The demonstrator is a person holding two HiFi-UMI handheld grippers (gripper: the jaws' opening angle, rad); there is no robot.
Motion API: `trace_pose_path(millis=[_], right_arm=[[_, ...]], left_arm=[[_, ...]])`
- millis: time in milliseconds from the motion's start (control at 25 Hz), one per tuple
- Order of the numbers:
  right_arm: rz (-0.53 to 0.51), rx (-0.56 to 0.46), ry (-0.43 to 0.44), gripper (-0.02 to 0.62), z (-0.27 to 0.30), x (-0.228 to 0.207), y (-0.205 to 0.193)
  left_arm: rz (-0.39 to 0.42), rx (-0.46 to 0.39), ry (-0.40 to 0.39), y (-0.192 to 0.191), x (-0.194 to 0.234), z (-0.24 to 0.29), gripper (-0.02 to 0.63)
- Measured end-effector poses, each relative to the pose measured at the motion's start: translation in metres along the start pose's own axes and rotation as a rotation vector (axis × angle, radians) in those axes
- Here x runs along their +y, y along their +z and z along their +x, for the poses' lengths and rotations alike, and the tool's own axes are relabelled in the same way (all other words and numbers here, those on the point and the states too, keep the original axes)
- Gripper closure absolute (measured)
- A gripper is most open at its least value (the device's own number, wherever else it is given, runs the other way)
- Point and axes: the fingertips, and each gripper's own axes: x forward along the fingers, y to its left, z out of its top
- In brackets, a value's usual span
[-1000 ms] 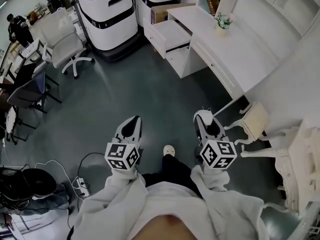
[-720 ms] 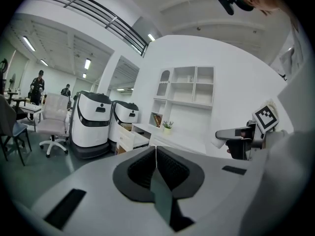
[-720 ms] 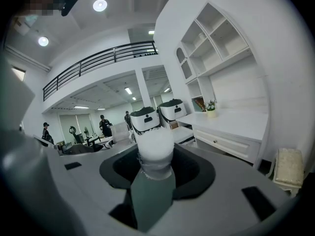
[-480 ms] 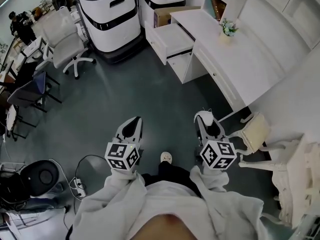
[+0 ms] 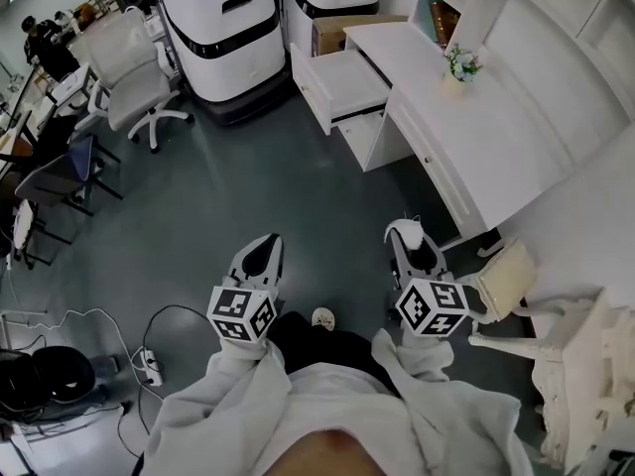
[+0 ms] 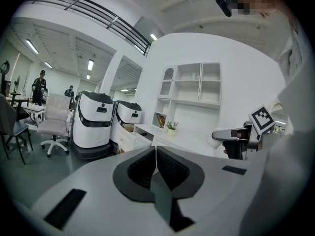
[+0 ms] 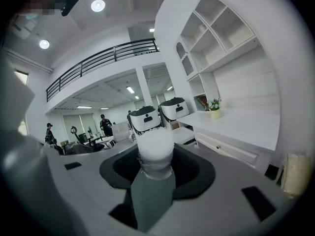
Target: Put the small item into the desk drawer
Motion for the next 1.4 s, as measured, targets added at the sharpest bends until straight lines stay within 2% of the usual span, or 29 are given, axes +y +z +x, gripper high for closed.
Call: trace_pose_path(millis=[400, 680, 1040, 1200, 1400], right_arm=[[0.002, 0.034, 0.025, 0.402, 0.008, -0.002, -0.011], [0.007, 0.034, 0.007, 0.402, 0.025, -0.015, -0.007], [0.012, 0.039, 0.022, 0.402, 0.088, -0.034, 0.024], [0.001, 0.031, 0.042, 0.402, 0.123, -0.033, 0.047], [0.006, 0.037, 0.023, 0.402, 0.161, -0.037, 0.062]], left_arm=[[-0.026, 0.014, 0.014, -0.011, -0.001, 0.009, 0.584], [-0.027, 0.028, -0.008, -0.011, 0.004, 0.04, 0.584], [-0.019, 0.016, -0.014, 0.017, 0.018, 0.101, 0.584], [-0.019, 0.02, -0.004, 0.031, 0.035, 0.125, 0.583], [-0.023, 0.034, -0.016, 0.046, 0.06, 0.156, 0.584]])
